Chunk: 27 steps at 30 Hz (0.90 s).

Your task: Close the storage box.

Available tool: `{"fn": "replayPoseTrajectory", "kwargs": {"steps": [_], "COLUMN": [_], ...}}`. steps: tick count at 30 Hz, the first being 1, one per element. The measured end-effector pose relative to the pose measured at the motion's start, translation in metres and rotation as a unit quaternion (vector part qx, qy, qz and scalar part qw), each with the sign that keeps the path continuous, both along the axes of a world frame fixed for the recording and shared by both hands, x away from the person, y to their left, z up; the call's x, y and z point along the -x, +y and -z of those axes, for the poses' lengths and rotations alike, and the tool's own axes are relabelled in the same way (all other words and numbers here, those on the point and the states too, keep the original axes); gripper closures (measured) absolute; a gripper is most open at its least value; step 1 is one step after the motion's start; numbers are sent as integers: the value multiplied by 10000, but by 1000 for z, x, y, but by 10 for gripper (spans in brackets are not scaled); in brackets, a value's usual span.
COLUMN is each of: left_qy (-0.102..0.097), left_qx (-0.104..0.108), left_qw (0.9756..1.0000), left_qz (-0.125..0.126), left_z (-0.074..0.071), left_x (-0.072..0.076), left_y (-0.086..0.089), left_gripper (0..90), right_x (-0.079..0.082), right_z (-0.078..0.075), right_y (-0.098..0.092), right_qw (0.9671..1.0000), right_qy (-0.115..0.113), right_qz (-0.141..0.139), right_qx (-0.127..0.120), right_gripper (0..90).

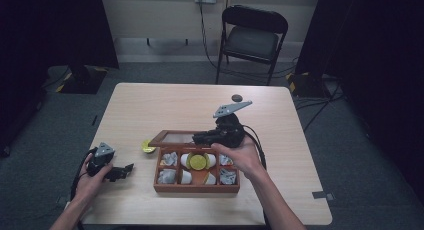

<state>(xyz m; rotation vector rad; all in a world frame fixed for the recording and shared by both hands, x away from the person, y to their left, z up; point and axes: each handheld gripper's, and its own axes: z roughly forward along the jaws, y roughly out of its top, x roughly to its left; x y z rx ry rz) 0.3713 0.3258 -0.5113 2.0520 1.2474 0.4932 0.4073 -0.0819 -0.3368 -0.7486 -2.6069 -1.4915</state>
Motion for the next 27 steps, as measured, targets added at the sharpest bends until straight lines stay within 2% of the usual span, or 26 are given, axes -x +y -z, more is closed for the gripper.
{"fn": "replayPoseTrajectory", "kwargs": {"steps": [9, 15, 27], "left_qy": [2, 22, 51], "left_qx": [1, -11, -10], "left_qw": [10000, 10000, 10000], "left_qz": [-1, 16, 62], "left_z": [0, 0, 0], "left_x": [0, 0, -1], "left_y": [0, -1, -2], "left_gripper": [60, 47, 26], "right_x": [4, 3, 7], "right_z": [2, 3, 6], "right_y": [1, 1, 2], "right_qw": [9999, 9999, 9996], "right_qy": [-53, -7, -20], "right_qz": [-85, -118, -187], "right_qx": [126, 87, 204], "right_gripper": [818, 819, 818]}}
